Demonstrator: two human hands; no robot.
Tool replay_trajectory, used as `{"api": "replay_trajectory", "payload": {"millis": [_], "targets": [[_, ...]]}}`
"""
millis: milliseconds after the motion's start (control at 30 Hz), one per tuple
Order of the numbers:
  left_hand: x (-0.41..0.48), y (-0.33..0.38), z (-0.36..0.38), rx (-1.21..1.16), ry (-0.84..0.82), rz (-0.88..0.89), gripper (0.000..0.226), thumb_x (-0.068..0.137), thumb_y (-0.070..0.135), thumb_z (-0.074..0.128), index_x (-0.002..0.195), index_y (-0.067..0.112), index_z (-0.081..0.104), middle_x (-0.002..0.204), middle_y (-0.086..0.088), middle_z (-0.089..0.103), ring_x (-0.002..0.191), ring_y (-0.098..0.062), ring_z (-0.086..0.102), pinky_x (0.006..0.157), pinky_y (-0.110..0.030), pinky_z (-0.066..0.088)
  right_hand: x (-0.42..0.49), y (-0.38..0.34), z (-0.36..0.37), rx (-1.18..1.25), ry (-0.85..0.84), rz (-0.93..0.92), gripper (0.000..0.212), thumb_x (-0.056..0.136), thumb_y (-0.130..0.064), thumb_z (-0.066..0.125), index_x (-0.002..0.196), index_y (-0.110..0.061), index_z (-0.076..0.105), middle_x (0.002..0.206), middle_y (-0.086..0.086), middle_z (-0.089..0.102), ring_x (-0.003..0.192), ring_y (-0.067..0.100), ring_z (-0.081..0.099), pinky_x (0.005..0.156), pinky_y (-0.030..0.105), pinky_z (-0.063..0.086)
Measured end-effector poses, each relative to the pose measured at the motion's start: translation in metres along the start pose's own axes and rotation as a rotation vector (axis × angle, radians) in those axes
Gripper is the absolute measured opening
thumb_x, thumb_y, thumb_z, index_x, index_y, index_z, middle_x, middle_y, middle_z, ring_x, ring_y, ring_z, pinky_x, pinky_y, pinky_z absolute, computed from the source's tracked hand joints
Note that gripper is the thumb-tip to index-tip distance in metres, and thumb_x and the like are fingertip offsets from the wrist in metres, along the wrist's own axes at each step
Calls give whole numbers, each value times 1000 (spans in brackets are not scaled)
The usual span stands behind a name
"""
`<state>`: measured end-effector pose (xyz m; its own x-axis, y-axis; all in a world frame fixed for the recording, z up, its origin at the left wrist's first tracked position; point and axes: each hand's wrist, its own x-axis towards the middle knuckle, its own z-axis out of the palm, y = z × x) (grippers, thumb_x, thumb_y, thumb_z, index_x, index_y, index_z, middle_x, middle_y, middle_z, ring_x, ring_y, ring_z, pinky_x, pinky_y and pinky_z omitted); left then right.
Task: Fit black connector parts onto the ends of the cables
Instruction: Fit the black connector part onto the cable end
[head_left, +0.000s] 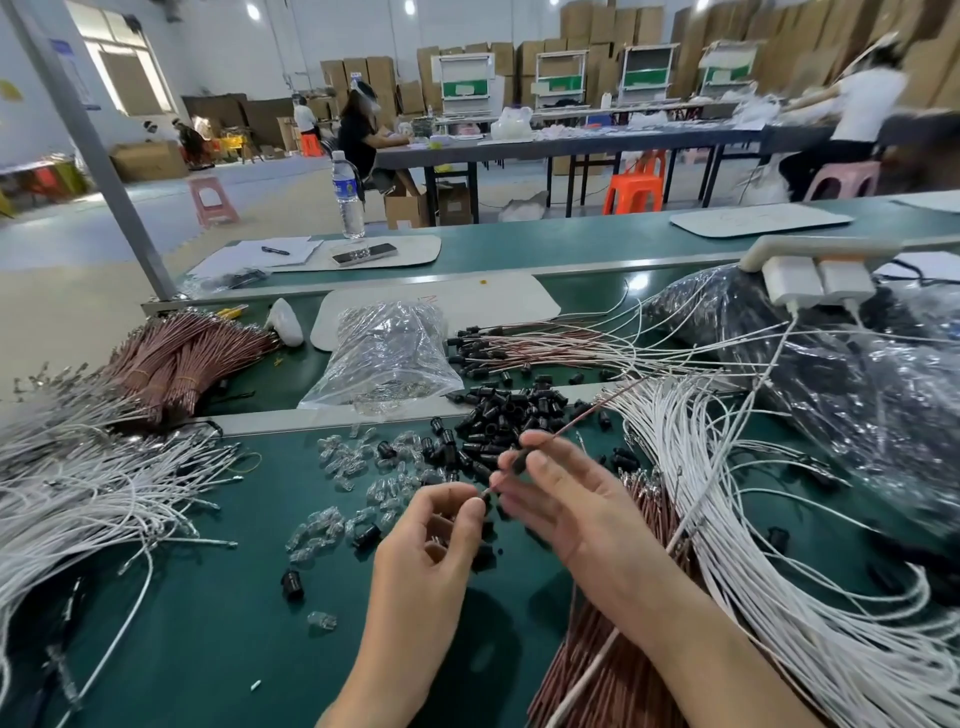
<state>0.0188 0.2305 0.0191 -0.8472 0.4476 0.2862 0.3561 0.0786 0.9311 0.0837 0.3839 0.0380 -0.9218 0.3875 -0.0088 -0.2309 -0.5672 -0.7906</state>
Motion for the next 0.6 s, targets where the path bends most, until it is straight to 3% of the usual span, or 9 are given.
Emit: {"api": "replay_trajectory", "payload": {"millis": [133,267,333,400,467,533,600], "targets": [[3,8,3,134,-69,24,10,91,54,52,98,54,59,86,17,67,69,-7,62,62,-22,51,1,-30,-20,165,229,-245,21,96,-7,55,111,-10,69,104,15,74,97,28,73,84,33,60],[25,30,38,322,-346,128,12,102,44,52,99,40,62,78,25,64,63,2,57,56,-10,40,-1,-50,-36,98,497,-535,18,103,-10,50,109,-18,65,97,4,71,88,19,71,86,34,57],[42,44,65,378,-419,144,18,104,38,52,103,28,68,78,21,66,60,4,57,57,-12,42,-2,-56,-40,86,604,-606,18,104,-11,50,108,-21,65,100,4,67,84,16,69,86,35,56],[62,57,93,447,-475,127,27,104,34,51,101,16,71,86,6,71,60,-4,59,60,-28,53,-2,-58,-43,35,714,-671,18,103,-13,51,107,-23,66,101,2,67,82,14,67,83,32,56],[79,66,120,562,-506,105,32,103,31,49,92,7,68,84,-7,71,70,-25,66,68,-38,58,-2,-58,-46,-4,783,-736,17,103,-13,53,107,-23,65,90,-7,70,79,11,67,78,26,56],[90,71,142,707,-536,80,36,103,32,49,83,3,58,81,-11,66,79,-35,68,72,-41,58,-2,-58,-47,-27,821,-764,16,103,-13,53,107,-24,64,83,-12,71,77,9,67,73,21,56],[95,70,161,832,-583,38,36,102,35,52,79,8,48,84,-12,63,82,-35,66,70,-37,53,-1,-58,-49,-13,840,-767,17,103,-12,53,106,-24,64,80,-13,70,75,7,67,70,19,55]]}}
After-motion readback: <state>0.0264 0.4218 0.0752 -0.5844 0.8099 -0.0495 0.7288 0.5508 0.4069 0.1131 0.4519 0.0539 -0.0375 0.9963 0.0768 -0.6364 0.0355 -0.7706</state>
